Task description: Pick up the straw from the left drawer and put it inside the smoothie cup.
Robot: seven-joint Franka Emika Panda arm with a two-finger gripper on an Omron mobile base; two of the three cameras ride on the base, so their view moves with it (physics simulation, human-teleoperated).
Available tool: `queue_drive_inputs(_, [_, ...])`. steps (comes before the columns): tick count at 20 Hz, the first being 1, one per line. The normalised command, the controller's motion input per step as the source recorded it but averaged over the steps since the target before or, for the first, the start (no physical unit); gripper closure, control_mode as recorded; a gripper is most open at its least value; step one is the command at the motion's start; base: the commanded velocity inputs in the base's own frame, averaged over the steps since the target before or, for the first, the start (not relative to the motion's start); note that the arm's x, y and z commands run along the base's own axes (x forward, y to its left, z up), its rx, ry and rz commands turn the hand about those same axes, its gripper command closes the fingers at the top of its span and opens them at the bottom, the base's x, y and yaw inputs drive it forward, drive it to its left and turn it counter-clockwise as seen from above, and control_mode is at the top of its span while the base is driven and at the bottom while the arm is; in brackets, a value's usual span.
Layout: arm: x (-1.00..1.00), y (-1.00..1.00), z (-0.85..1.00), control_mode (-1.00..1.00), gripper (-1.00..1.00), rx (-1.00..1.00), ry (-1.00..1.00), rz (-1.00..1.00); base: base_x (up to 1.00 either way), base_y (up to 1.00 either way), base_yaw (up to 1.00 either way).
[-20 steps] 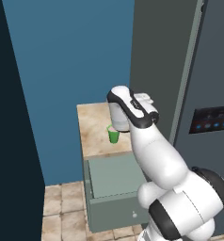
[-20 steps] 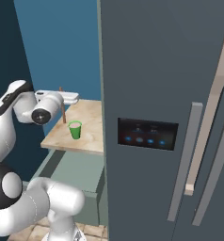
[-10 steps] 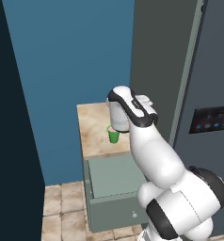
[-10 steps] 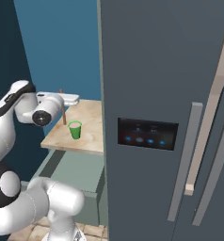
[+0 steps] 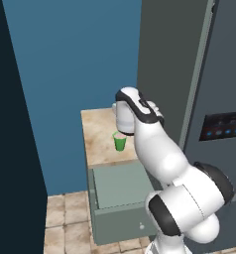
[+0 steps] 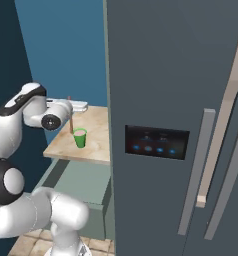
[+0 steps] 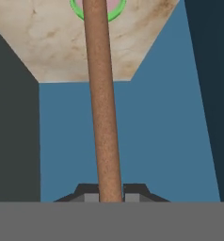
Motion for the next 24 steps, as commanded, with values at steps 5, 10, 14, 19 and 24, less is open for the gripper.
queue_drive_inputs(5, [0.12, 0.0, -0.14, -1.0, 1.0, 0.0, 0.01, 0.0, 0.0, 0.0, 0.0])
queue_drive_inputs(10, [0.04, 0.0, -0.1, -1.0, 1.0, 0.0, 0.0, 0.0, 0.0, 0.0, 0.0])
queue_drive_inputs(14, [0.01, 0.0, -0.08, -1.0, 1.0, 0.0, 0.0, 0.0, 0.0, 0.0, 0.0])
queue_drive_inputs(19, [0.05, 0.0, -0.03, -1.0, 1.0, 0.0, 0.0, 0.0, 0.0, 0.0, 0.0])
queue_drive_inputs(24, [0.08, 0.0, -0.02, -1.0, 1.0, 0.0, 0.0, 0.0, 0.0, 0.0, 0.0])
